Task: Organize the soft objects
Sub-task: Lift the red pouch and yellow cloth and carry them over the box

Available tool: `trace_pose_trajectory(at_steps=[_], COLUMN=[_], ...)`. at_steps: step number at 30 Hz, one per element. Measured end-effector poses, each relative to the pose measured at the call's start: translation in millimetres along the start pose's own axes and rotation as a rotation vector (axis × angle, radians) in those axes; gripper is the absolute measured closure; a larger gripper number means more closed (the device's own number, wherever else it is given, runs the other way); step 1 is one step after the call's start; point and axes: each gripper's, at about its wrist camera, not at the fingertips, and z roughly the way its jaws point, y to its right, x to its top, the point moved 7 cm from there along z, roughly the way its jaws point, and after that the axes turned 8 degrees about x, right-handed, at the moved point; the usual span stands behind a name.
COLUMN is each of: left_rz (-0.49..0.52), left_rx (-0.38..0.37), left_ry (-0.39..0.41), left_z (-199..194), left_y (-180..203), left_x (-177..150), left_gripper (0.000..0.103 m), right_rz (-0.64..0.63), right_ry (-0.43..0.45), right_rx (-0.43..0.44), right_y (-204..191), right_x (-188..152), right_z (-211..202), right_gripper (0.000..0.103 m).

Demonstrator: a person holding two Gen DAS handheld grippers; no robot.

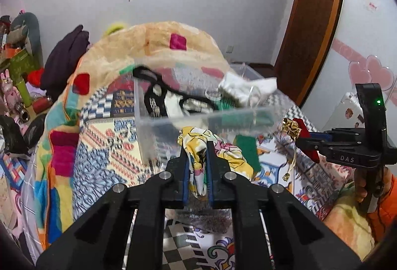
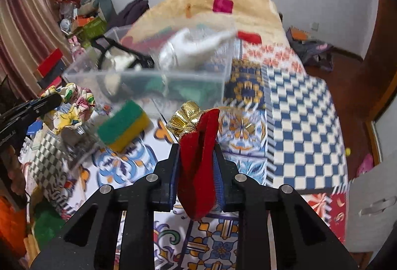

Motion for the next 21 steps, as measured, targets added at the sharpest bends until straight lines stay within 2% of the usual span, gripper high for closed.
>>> trace_pose_trajectory(at_steps=[6, 12, 17, 21], left_rz=[-0.002, 0.004, 0.008, 0.005], left_rx=[-0.001, 0.012, 0.027, 0.036], left_ry=[0.068, 0.138, 0.175, 0.170], left_z=[-14, -22, -18, -6], left_y=[2, 5, 5, 2], left_x=[28, 60, 83, 94], left_gripper=[0.093, 0.093, 0.093, 0.093], right_rz=[-0.055, -0.102, -0.118, -0.137], right_ry=[0.118, 0.217, 0.281, 0.308], right_rx=[0.003, 0.023, 0.050, 0.070], right_y=[-19, -41, -52, -62], right_x=[33, 71, 98, 115], right_z=[-35, -53, -53, -47], right_gripper=[0.081, 0.081, 0.081, 0.081])
